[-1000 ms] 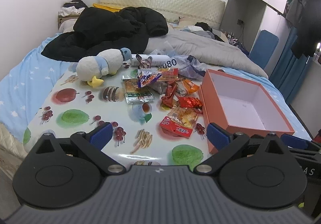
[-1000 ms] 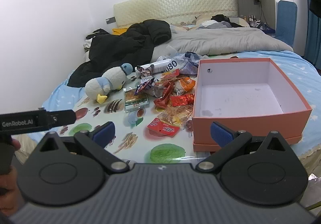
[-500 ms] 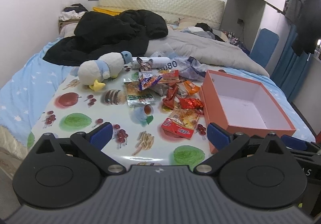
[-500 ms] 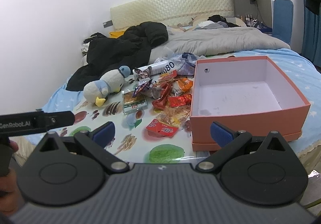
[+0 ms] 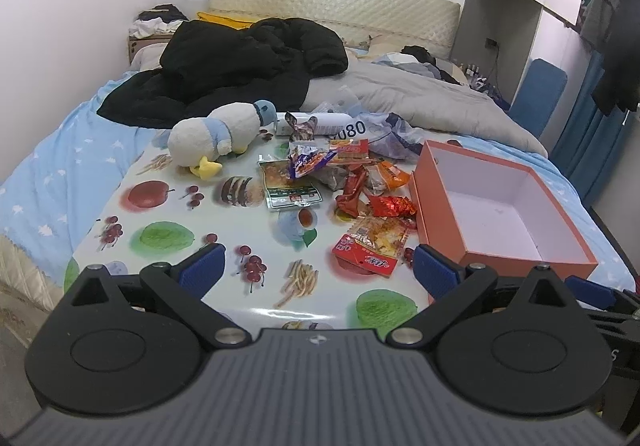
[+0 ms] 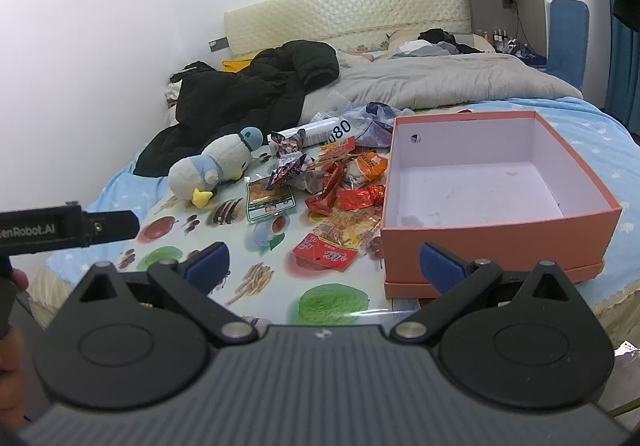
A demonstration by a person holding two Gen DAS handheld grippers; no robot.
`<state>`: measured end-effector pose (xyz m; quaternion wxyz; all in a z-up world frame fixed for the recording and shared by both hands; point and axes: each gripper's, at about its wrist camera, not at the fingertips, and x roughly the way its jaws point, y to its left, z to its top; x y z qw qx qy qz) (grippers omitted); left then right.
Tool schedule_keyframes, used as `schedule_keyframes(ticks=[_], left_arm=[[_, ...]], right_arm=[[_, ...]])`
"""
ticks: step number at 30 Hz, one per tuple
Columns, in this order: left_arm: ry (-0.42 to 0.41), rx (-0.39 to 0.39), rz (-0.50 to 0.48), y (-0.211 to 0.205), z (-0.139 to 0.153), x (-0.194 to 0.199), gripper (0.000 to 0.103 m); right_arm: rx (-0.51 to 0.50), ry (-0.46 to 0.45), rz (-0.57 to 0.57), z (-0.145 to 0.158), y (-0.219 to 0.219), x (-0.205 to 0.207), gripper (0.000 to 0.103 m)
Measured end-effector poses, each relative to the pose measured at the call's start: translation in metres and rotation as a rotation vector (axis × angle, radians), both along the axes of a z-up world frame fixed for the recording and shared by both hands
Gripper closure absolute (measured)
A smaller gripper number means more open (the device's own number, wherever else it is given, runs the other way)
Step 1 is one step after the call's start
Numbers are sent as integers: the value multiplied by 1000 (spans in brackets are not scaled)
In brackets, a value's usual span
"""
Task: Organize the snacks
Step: 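Move both tools toward the snack pile beside the pink box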
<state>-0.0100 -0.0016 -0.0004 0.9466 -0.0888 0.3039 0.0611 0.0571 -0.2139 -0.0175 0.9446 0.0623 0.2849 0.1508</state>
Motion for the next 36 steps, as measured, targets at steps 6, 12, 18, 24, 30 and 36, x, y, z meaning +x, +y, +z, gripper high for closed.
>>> schedule_keyframes(ticks=[6,12,18,24,30,36], left_arm=[[-1,-5,12,2,-1,-2,1],[-1,-2,17,1,0,-3,1],[2,1,27,3,1,-3,1],[5,2,29,4,1,-3,1],[11,-2,35,6,-1,-3,1],[15,-3,40,5,-2,-4,1]], right_arm=[[-5,1,1,0,3,0,0],[-9,3,5,-1,3,1,0],[-18,1,9,-4,6,1,0],[-19,13,11,-8,6,3,0],[-21,14,12,-9,6,4,0],[-24,16,15,-14,6,3,0]])
